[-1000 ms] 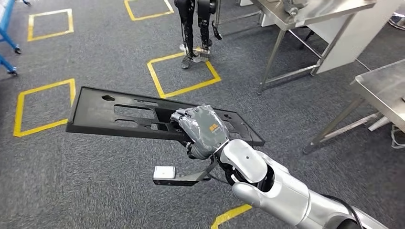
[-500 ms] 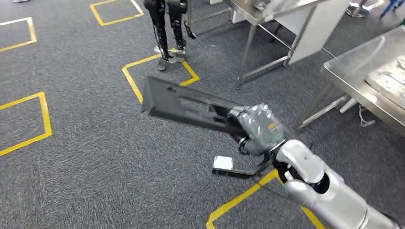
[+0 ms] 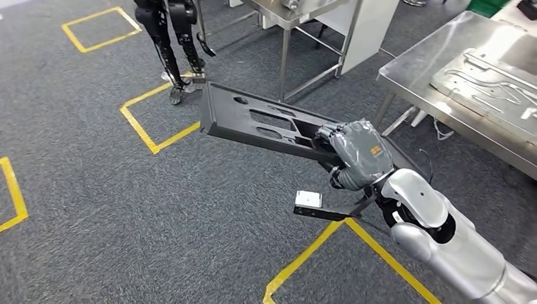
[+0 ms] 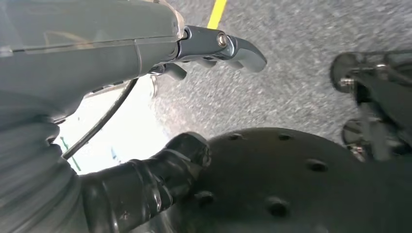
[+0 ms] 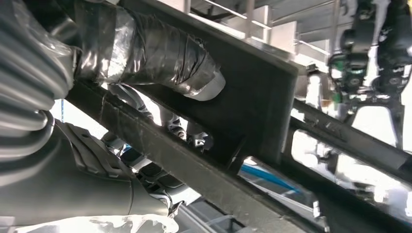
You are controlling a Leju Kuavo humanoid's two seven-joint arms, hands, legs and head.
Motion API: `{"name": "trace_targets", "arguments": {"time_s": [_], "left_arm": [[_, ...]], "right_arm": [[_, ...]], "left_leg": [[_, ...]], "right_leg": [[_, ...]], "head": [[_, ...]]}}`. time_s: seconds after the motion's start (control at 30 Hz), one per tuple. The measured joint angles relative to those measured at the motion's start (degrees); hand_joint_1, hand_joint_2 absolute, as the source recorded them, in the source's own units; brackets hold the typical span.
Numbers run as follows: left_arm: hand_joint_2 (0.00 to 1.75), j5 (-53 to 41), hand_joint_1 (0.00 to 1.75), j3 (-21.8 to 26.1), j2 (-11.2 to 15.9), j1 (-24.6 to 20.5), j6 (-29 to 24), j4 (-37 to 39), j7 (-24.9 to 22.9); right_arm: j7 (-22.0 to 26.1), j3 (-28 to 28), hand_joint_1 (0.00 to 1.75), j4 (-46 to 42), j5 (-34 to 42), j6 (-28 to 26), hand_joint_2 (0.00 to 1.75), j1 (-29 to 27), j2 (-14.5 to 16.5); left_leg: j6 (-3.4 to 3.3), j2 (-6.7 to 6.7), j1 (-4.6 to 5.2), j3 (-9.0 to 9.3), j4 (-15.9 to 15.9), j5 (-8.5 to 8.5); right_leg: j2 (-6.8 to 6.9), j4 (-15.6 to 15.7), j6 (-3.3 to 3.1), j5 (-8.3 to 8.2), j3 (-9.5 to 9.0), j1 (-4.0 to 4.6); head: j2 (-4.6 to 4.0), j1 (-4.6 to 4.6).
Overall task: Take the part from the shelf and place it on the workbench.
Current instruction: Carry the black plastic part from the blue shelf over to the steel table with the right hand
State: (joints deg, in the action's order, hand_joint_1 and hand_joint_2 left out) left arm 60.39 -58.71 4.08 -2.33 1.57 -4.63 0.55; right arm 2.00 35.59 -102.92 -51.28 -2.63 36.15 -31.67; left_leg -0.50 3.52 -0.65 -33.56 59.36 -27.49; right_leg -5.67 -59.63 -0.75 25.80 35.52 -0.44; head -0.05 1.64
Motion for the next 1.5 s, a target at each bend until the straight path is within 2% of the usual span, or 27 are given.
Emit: {"name": "trace_targets", "arguments": {"time_s": [0.1, 0.2, 0.27, 0.33, 0.37, 0.4, 0.47, 0.53, 0.57, 0.63, 0.7, 0.77, 0.8, 0.83, 0.87, 0.9, 0.93, 1.0, 1.07, 1.13, 1.2, 1.27, 1.33, 1.37, 1.4, 1.43, 1.5], "left_arm": [[1.75, 0.0, 0.00, -0.1, 0.0, -0.4, 0.2, 0.0, 0.1], [1.75, 0.0, 0.00, -0.1, -0.1, -0.4, 0.3, 0.0, 0.2], [1.75, 0.1, 0.00, -0.1, -0.1, -0.4, 0.6, 0.0, 0.2], [1.75, 0.2, 0.00, -0.1, -0.1, -0.3, 1.2, 0.0, 0.2], [1.75, 0.2, 0.00, -0.1, -0.1, -0.3, 1.4, 0.0, 0.1], [1.75, 0.3, 0.00, -0.2, -0.1, -0.3, 1.5, 0.0, 0.1], [1.75, 0.4, 0.00, -0.2, -0.1, -0.4, 1.7, 0.0, 0.1], [1.75, 0.7, 0.00, -0.2, -0.1, -0.4, 1.8, 0.0, 0.1], [1.75, 0.9, 0.00, -0.2, -0.1, -0.4, 2.0, 0.0, 0.1], [1.75, 1.1, 0.00, -0.2, -0.1, -0.5, 2.2, 0.0, 0.1], [1.75, 1.3, 0.00, -0.2, -0.1, -0.6, 2.3, 0.0, 0.1], [1.75, 1.3, 0.00, -0.3, -0.1, -0.5, 2.4, 0.0, 0.1], [1.75, 1.3, 0.00, -0.3, -0.1, -0.5, 2.4, 0.0, 0.1], [1.75, 1.3, 0.00, -0.3, -0.1, -0.5, 2.4, 0.0, 0.1], [1.75, 1.3, 0.00, -0.3, -0.1, -0.4, 2.4, 0.0, 0.1], [1.75, 1.3, 0.00, -0.4, -0.1, -0.4, 2.4, 0.0, 0.1], [1.75, 1.3, 0.00, -0.4, -0.1, -0.4, 2.4, 0.0, 0.1], [1.75, 1.3, 0.00, -0.5, -0.1, -0.3, 2.4, 0.0, 0.1], [1.75, 1.3, 0.00, -0.5, -0.1, -0.3, 2.5, 0.0, 0.1], [1.75, 1.3, 0.00, -0.6, -0.1, -0.3, 2.5, 0.0, 0.1], [1.75, 1.3, 0.00, -0.6, -0.1, -0.3, 2.5, 0.0, 0.1], [1.75, 1.3, 0.00, -0.6, -0.2, -0.2, 2.5, 0.0, 0.1], [1.75, 1.3, 0.00, -0.6, -0.2, -0.1, 2.5, 0.0, 0.1], [1.75, 1.4, 0.00, -0.6, -0.2, -0.1, 2.5, 0.0, 0.1], [1.75, 1.4, 0.00, -0.6, -0.2, -0.1, 2.4, 0.0, 0.1], [1.75, 1.5, 0.00, -0.6, -0.2, -0.1, 2.4, 0.0, 0.1], [1.75, 1.8, 0.00, -0.6, -0.2, -0.1, 2.4, 0.0, 0.1]], "right_arm": [[0.0, -0.1, 1.75, 0.1, 0.0, 0.1, 1.75, 0.3, -0.2], [-0.1, -0.1, 1.75, 0.1, 0.0, 0.1, 1.75, 0.4, -0.3], [-0.3, -0.3, 1.75, 0.2, 0.1, 0.5, 1.75, 1.1, -0.5], [-0.7, -0.3, 1.75, 0.5, 0.3, 1.7, 1.75, 2.7, -0.5], [-0.7, -0.3, 1.75, 0.7, 0.3, 2.2, 1.75, 3.4, -0.5], [-0.8, -0.3, 1.75, 0.9, 0.4, 2.6, 1.75, 4.0, -0.5], [-0.9, -0.2, 1.75, 1.0, 0.4, 2.8, 1.75, 5.2, -0.5], [-0.9, -0.2, 1.75, 1.0, 0.6, 2.9, 1.75, 6.2, -0.5], [-1.0, -0.2, 1.75, 1.1, 0.7, 2.9, 1.75, 6.6, -0.5], [-1.1, -0.2, 1.75, 1.1, 0.9, 2.8, 1.75, 6.9, -0.6], [-1.3, -0.2, 1.75, 1.1, 1.1, 2.8, 1.75, 7.3, -0.7], [-1.4, -0.2, 1.75, 1.3, 1.1, 2.8, 1.75, 7.5, -0.7], [-1.5, -0.2, 1.75, 1.4, 1.1, 2.8, 1.75, 7.6, -0.7], [-1.5, -0.2, 1.75, 1.5, 1.1, 2.8, 1.75, 7.5, -0.7], [-1.5, -0.2, 1.75, 1.6, 1.1, 2.8, 1.75, 7.5, -0.7], [-1.5, -0.2, 1.75, 1.6, 1.1, 2.8, 1.75, 7.5, -0.7], [-1.5, -0.2, 1.75, 1.6, 1.1, 2.8, 1.75, 7.5, -0.7], [-1.6, -0.2, 1.75, 1.6, 1.1, 2.8, 1.75, 7.6, -0.7], [-1.6, -0.2, 1.75, 1.7, 1.1, 2.8, 1.75, 7.6, -0.7], [-1.6, -0.2, 1.75, 1.8, 1.1, 2.8, 1.75, 7.6, -0.8], [-1.6, -0.2, 1.75, 1.8, 1.1, 2.8, 1.75, 7.7, -1.0], [-1.6, -0.2, 1.75, 1.9, 1.1, 2.8, 1.75, 7.8, -1.1], [-1.6, -0.1, 1.75, 2.0, 1.1, 2.7, 1.75, 7.6, -1.1], [-1.6, -0.1, 1.75, 2.0, 1.0, 2.7, 1.75, 7.4, -1.1], [-1.7, -0.1, 1.75, 2.1, 1.0, 2.7, 1.75, 7.3, -1.1], [-1.8, -0.1, 1.75, 2.1, 0.9, 2.7, 1.75, 7.2, -1.2], [-1.9, -0.1, 1.75, 2.0, 0.5, 2.6, 1.75, 7.1, -1.2]], "left_leg": [[-0.54, -1.01, 0.04, 0.32, -0.5, 0.21], [-0.87, -1.47, -0.16, 0.47, -1.0, 0.45], [-1.39, -2.38, -0.19, 0.72, -1.5, 0.67], [-1.89, -4.39, -0.14, 1.00, -1.9, 0.67], [-1.89, -5.34, -0.10, 1.09, -1.8, 0.50], [-1.80, -6.18, -0.09, 1.26, -1.7, 0.27], [-1.40, -7.17, 0.06, 1.69, -1.6, -0.21], [-0.83, -8.00, 0.33, 1.97, -1.5, -0.57], [-0.58, -8.46, 0.45, 2.09, -1.6, -0.68], [0.02, -8.94, 0.47, 2.48, -1.5, -1.13], [0.46, -7.00, 0.34, 1.53, 1.1, -3.03], [0.66, -4.52, 0.17, -1.90, 8.0, -6.42], [0.75, -4.06, 0.13, -3.91, 11.8, -7.72], [0.82, -3.89, 0.11, -5.37, 14.2, -8.10], [0.86, -3.82, 0.07, -5.92, 14.7, -7.32], [0.86, -3.67, 0.00, -5.40, 12.9, -5.49], [0.84, -3.18, -0.14, -4.02, 9.3, -3.12], [0.79, -0.52, -0.54, -1.39, 2.8, -0.29], [0.59, 1.03, -0.63, -0.62, 0.6, 0.00], [0.10, -0.12, -0.51, -0.56, 0.4, 0.33], [-0.60, -1.37, -0.61, -0.35, -0.1, 0.61], [-1.16, -2.61, -0.59, -0.24, -0.3, 0.64], [-1.41, -3.92, -0.50, -0.22, -0.3, 0.50], [-1.45, -4.60, -0.48, -0.17, -0.3, 0.41], [-1.43, -5.27, -0.48, -0.07, -0.3, 0.30], [-1.37, -5.89, -0.47, 0.12, -0.3, 0.15], [-1.04, -6.96, -0.28, 0.54, -0.3, -0.23]], "right_leg": [[-1.29, 0.3, 1.02, -0.33, 0.21, -0.09], [-1.66, 0.4, 1.31, -0.39, 0.22, 0.12], [1.09, -2.6, 1.59, 1.60, 1.60, 0.09], [4.67, -10.6, 2.33, 4.85, 5.48, -0.24], [5.40, -12.6, 2.63, 5.04, 6.47, -0.46], [5.95, -11.5, 2.78, 3.72, 5.89, -0.62], [7.96, -3.5, 2.47, 0.33, 1.84, -0.35], [9.15, 0.6, 1.78, -0.54, -0.12, 0.20], [8.89, 0.7, 1.46, -0.39, -0.13, 0.45], [7.69, 1.1, 0.88, -0.53, -0.28, 0.24], [6.69, 1.6, 0.11, -0.75, -0.70, -0.15], [5.70, 1.8, -0.43, -0.81, -0.83, -0.26], [5.05, 1.7, -0.52, -0.80, -0.80, -0.23], [4.35, 1.6, -0.55, -0.76, -0.79, -0.20], [3.59, 1.5, -0.54, -0.68, -0.78, -0.22], [2.84, 1.2, -0.44, -0.56, -0.78, -0.27], [2.14, 0.9, -0.27, -0.38, -0.76, -0.35], [0.82, 0.1, 0.30, 0.00, -0.32, -0.37], [-0.34, -0.3, 0.98, -0.03, 0.38, -0.44], [-1.15, -0.2, 1.62, -0.27, 0.76, -0.70], [0.77, -1.9, 2.14, 0.86, 1.60, -0.60], [3.96, -7.6, 2.54, 3.90, 4.26, -0.42], [5.18, -14.1, 2.74, 6.27, 7.48, -0.47], [5.38, -15.2, 2.74, 6.13, 8.09, -0.49], [5.58, -14.2, 2.68, 4.98, 7.56, -0.49], [6.06, -10.9, 2.53, 3.07, 5.88, -0.43], [8.33, -3.3, 2.00, 0.24, 1.91, 0.06]], "head": [[0.00, -0.01], [0.00, -0.02], [-0.01, 0.13], [-0.01, 0.28], [0.00, 0.28], [0.00, 0.28], [-0.01, 0.28], [0.00, 0.27], [0.00, 0.26], [0.00, 0.25], [-0.01, 0.21], [-0.01, 0.19], [-0.01, 0.19], [0.00, 0.19], [-0.01, 0.18], [-0.01, 0.18], [-0.01, 0.16], [0.00, 0.18], [0.01, 0.20], [-0.01, 0.20], [0.00, 0.22], [0.01, 0.25], [0.00, 0.23], [0.00, 0.23], [-0.01, 0.23], [-0.01, 0.23], [-0.01, 0.23]]}}
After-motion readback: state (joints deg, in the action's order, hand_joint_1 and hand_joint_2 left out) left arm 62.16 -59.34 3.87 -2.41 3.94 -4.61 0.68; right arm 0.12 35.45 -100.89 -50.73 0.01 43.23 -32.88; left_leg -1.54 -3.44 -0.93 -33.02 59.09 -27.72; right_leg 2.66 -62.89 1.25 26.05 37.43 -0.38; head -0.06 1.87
